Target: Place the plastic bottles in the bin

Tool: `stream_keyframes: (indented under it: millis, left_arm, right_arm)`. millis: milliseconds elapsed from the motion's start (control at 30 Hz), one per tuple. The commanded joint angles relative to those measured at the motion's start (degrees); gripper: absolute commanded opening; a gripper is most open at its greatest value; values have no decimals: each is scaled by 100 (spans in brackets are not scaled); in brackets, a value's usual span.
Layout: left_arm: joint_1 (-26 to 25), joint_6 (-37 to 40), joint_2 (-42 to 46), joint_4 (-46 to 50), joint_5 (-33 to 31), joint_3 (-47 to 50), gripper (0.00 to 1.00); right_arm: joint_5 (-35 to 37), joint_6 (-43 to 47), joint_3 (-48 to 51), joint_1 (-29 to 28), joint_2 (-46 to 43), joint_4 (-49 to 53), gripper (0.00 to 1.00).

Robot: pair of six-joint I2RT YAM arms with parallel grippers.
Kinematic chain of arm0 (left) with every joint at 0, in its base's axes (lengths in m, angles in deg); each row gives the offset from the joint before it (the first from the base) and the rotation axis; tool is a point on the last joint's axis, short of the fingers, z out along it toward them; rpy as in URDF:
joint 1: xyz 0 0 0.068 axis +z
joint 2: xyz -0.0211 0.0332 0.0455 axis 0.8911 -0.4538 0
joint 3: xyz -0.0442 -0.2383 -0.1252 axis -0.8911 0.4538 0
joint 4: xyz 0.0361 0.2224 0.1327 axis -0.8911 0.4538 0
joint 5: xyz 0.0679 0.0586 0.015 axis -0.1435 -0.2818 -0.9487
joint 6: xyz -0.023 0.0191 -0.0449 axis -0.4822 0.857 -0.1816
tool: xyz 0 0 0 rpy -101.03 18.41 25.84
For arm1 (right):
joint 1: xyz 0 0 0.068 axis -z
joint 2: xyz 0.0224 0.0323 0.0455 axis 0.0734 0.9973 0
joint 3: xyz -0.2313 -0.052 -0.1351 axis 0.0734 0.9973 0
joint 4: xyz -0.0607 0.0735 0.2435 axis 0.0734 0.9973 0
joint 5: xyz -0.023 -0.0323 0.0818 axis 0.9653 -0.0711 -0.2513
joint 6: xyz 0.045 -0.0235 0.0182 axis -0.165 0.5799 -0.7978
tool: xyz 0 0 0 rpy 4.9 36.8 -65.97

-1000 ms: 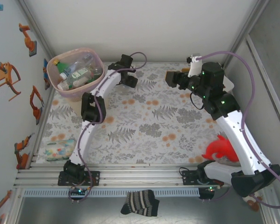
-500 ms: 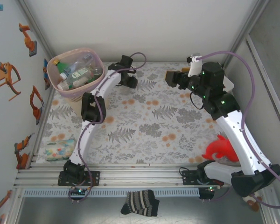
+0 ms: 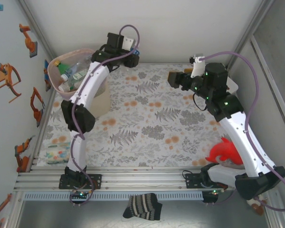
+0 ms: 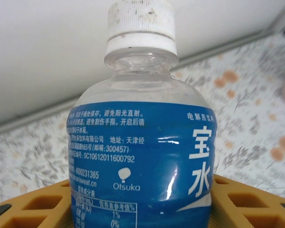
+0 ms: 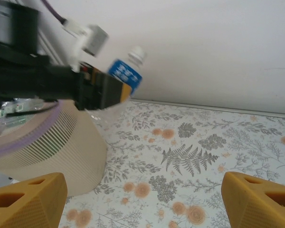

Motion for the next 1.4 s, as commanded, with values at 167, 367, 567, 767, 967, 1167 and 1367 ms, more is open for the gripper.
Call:
stream_keyframes:
  millis: [167, 367, 567, 767, 967, 1167, 1367]
  left_arm:
    - [416, 255, 1507, -1304, 631, 1116, 44]
    - [1263, 103, 3178, -3471, 919, 3411, 43]
    - [2659, -676, 4240, -5201, 1154, 5223, 39]
    - [3624, -1035, 4529, -5522, 1238, 5739, 37]
    - [4283, -1184, 4655, -5597, 1347, 6132, 36]
    - [4599, -1357, 4430, -5811, 1628, 6411, 34]
    - [4658, -1414, 4111, -6156, 2066, 6636, 34]
  right_arm:
    - [-323, -133, -214, 35, 190, -289, 83]
    - [-379, -173, -214, 35, 248, -369, 83]
    - [-509, -295, -196, 35, 329, -508, 83]
    - [-611, -396, -208, 35, 393, -575, 83]
    - [-581, -401, -161, 35, 357, -565, 83]
    - [-612, -436, -153, 35, 371, -585, 83]
    - [-580, -415, -135, 35, 354, -559, 83]
